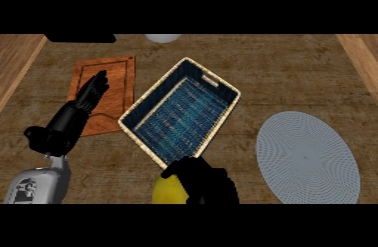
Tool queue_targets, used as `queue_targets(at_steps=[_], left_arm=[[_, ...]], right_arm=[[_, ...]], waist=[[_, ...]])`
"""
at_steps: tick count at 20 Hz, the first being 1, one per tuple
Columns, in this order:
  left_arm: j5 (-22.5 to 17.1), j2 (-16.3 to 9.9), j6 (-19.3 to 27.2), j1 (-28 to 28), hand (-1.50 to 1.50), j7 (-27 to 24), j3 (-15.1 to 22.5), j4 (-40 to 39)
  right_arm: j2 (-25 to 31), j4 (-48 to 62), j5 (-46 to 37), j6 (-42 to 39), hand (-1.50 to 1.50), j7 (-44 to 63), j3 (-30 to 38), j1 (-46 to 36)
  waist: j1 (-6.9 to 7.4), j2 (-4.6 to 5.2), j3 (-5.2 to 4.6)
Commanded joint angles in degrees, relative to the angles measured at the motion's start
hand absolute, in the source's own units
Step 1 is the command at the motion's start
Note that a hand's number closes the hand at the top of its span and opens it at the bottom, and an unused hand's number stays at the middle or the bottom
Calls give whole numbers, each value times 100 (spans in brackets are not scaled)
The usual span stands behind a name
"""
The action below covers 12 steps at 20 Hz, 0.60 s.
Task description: Pick the lemon from the placemat and place it in the basket
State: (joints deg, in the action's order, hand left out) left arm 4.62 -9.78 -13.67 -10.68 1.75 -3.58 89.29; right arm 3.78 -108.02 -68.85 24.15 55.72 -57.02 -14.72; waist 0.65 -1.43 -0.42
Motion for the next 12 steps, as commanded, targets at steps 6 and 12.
queue_targets(at_steps=[6, 12], left_arm=[[-38, -60, -97, 87, 0, -127, -17, 21], [30, 51, -20, -67, 0, 29, 115, 133]], right_arm=[[-371, -139, -425, -270, 150, 1915, 388, -1238], [-374, 63, -459, -559, 150, 2439, 1222, -2237]], waist=[[155, 65, 1], [209, 60, 10]])
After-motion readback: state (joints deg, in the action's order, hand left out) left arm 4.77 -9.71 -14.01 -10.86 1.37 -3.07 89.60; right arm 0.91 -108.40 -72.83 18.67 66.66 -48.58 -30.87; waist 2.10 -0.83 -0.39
